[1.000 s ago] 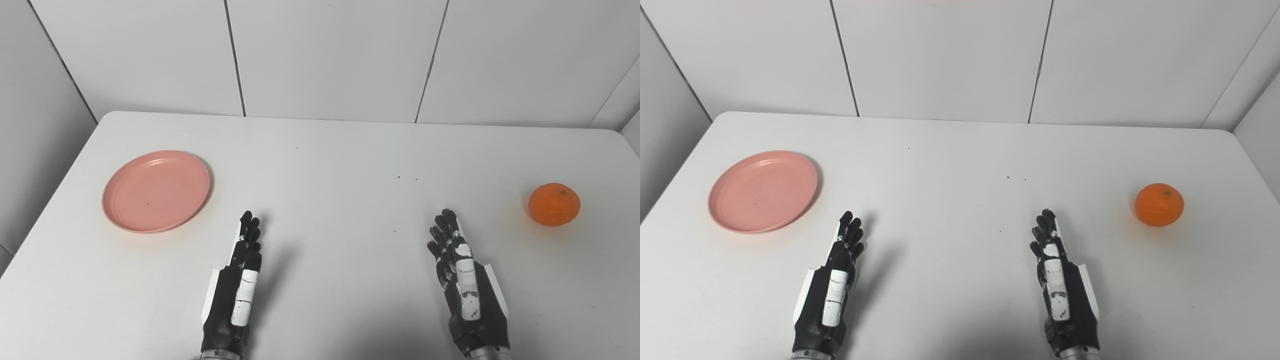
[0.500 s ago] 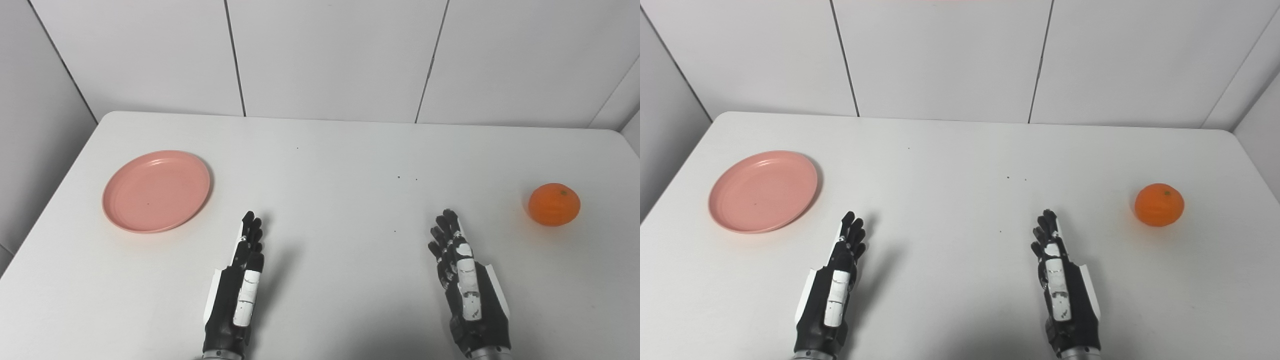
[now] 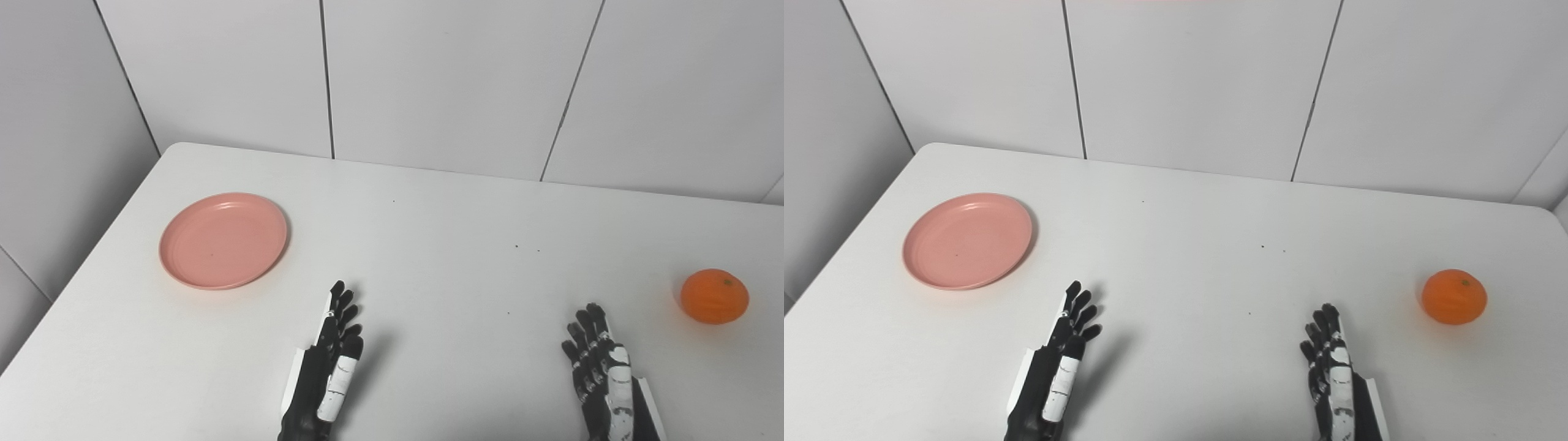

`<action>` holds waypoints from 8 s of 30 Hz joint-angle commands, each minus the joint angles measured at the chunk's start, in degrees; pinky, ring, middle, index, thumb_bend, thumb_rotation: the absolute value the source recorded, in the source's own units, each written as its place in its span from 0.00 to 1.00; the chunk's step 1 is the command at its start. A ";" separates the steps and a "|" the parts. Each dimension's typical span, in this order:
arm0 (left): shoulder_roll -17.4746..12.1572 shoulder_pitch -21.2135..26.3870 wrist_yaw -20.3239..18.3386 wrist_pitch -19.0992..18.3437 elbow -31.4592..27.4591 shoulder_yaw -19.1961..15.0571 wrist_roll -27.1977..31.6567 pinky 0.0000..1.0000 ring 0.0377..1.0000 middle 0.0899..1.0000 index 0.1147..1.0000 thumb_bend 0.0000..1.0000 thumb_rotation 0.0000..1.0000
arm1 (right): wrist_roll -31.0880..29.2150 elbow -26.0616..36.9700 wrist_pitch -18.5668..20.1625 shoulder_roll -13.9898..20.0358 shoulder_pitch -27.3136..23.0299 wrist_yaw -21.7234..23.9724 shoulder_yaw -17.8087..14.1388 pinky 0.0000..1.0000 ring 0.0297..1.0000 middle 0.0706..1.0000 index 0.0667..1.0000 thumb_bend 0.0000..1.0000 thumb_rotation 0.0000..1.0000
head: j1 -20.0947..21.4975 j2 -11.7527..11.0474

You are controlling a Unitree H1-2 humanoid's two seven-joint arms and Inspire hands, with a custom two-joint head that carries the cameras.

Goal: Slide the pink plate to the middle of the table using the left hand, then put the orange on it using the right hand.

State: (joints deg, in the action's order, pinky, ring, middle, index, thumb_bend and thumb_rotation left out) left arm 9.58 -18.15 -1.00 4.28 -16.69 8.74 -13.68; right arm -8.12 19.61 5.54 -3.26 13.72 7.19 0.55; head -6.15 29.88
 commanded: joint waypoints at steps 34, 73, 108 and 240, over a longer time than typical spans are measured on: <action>-4.11 -9.95 0.59 9.90 6.65 -0.39 1.07 0.83 0.92 0.96 0.95 0.93 0.95 | -1.02 -3.93 -9.86 1.91 11.18 4.08 -1.11 1.00 1.00 1.00 1.00 0.85 1.00 | -0.97 -5.77; -9.01 18.36 -2.82 -16.06 -16.05 -13.16 20.56 0.87 0.82 0.78 0.73 1.00 0.95 | -0.39 -5.40 -11.27 1.04 9.65 3.62 -0.68 1.00 1.00 1.00 1.00 0.88 1.00 | -0.77 -5.70; -24.47 40.09 -2.21 -14.19 3.90 -26.53 31.89 0.88 0.86 0.80 0.83 1.00 1.00 | 0.53 -4.88 -11.33 0.20 9.82 2.40 0.17 1.00 1.00 1.00 0.96 0.84 0.99 | 0.47 -4.81; -37.78 53.62 -30.68 8.20 76.26 -31.82 42.32 0.77 0.88 0.87 0.90 0.98 0.88 | 1.13 -2.30 -9.03 1.02 10.94 1.25 1.88 1.00 1.00 0.98 0.92 0.76 0.94 | 1.62 -1.45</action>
State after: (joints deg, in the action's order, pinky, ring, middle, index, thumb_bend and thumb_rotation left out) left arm -27.99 34.99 -29.34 11.97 58.82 -23.27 28.26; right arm -6.86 14.74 -3.16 -3.30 14.29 8.22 1.30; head -4.48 28.39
